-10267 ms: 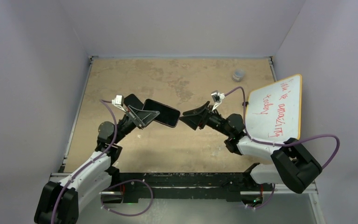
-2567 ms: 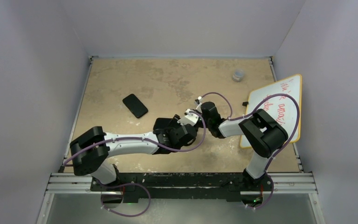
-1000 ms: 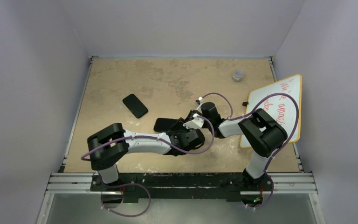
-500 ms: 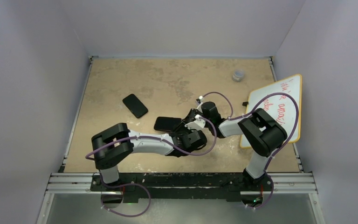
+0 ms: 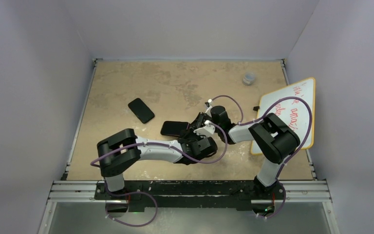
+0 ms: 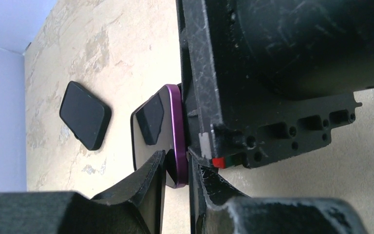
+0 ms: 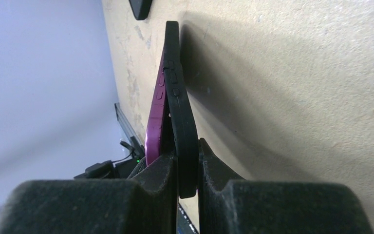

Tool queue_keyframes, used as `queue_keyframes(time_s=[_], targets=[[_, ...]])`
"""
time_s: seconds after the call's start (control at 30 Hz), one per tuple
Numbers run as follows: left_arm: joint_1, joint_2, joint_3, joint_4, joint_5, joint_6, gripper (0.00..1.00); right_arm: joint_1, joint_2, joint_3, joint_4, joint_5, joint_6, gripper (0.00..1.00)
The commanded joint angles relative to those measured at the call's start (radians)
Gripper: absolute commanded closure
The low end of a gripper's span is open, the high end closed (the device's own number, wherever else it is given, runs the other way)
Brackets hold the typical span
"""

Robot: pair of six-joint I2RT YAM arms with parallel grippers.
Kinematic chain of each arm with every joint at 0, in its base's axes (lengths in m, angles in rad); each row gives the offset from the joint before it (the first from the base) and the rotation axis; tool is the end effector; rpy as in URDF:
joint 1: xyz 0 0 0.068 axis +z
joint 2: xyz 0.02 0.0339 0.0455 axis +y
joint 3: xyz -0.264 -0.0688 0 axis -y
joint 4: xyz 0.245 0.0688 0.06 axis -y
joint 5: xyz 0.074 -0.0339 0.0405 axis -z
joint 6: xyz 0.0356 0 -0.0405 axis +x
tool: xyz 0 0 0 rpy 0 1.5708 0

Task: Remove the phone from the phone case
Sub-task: Remove the phone case from the phone.

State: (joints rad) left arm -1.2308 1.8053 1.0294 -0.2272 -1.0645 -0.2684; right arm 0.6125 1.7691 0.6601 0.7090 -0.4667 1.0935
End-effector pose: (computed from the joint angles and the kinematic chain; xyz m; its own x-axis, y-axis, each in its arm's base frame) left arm 0.1452 -0.3171 0.1646 -0.3508 0.6060 -0.7140 0.2150 0.7942 0.5684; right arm 0.2627 0.2042 0.1385 -0.9036 0.3346 -0.2675 -0.1086 0.4251 0.8986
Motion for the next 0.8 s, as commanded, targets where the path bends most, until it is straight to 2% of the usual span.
queue_keyframes(time_s=[0.0, 0.47, 0.77], targets=[[0.025, -0.103, -0.03, 0.023, -0.019, -0.01, 1.0, 0.02, 0.001, 0.01, 0.037, -0.124, 0.027, 1.0], [0.024, -0.372, -0.101, 0.05, 0.056, -0.012, 1.0, 0.015, 0.019, 0.017, 0.0, -0.061, 0.02, 1.0], [0.022, -0.381, -0.09, 0.146, 0.161, 0.031, 1.0, 0.015, 0.046, 0.033, -0.005, -0.028, 0.003, 1.0]])
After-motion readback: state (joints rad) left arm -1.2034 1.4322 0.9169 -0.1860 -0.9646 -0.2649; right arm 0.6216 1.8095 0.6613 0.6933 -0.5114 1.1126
